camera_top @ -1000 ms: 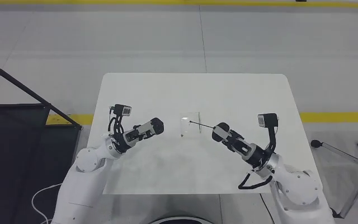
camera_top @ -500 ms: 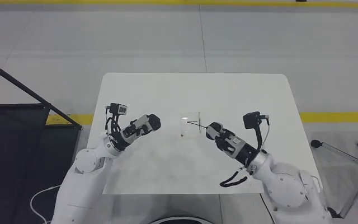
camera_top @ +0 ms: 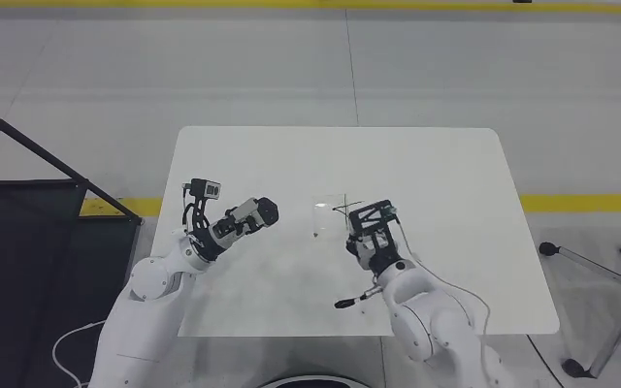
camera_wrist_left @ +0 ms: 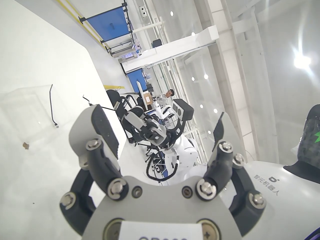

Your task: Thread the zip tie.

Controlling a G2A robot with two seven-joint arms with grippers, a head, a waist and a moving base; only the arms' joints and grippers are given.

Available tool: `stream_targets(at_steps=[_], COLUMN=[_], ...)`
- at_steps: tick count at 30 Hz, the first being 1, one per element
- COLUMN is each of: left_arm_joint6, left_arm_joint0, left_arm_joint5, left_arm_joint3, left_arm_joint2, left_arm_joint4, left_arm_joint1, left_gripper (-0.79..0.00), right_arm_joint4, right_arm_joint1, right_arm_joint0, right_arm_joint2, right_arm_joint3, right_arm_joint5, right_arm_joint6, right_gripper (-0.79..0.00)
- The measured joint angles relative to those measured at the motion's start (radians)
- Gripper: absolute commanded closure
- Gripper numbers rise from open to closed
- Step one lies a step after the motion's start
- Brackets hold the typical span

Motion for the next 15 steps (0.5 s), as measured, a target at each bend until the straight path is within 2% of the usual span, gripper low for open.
stream_targets(at_steps=[9, 15], left_arm_joint6=[0.000, 0.000], left_arm_joint0=[0.000, 0.000], left_arm_joint5=[0.000, 0.000], left_arm_joint3=[0.000, 0.000], left_arm_joint2=[0.000, 0.000], left_arm_joint4=[0.000, 0.000], left_arm_joint1=[0.000, 0.000], left_gripper=[-0.785, -0.785], right_arm_joint4=[-0.093, -0.074], right_arm_joint1=[-0.037, -0.063], right_arm_joint0=[0.117, 0.179], right_arm_joint2=[-0.111, -0.153], right_arm_joint3=[0.097, 0.175], right_arm_joint5=[0.054, 0.055], right_arm_joint6=[0.180, 0.231], right_gripper=[0.000, 0.000])
